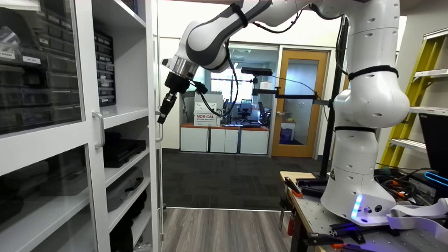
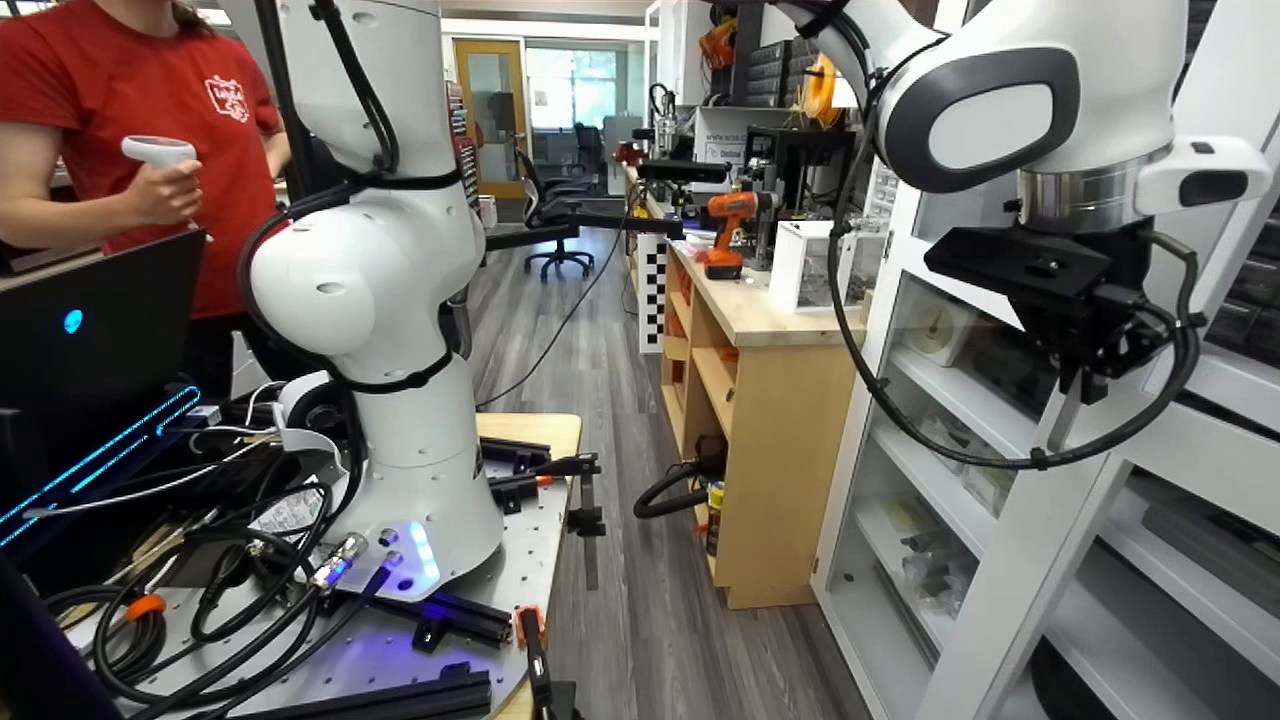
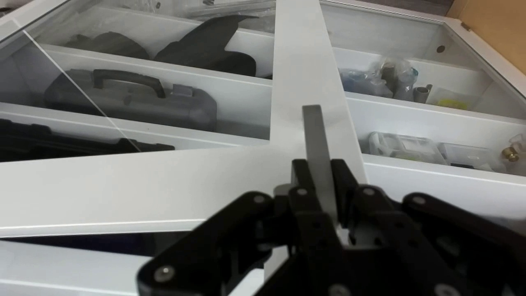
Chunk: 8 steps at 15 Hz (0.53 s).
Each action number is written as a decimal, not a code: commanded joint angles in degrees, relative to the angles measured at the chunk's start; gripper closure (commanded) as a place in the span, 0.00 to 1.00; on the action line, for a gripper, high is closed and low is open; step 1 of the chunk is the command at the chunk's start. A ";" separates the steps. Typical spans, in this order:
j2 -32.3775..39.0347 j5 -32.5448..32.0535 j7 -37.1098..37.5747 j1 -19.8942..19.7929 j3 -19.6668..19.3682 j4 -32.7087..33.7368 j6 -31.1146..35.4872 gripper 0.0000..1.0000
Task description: Open the right cabinet door
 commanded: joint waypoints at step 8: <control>-7.18 -5.75 -0.79 -1.66 -6.28 -7.27 -0.55 0.95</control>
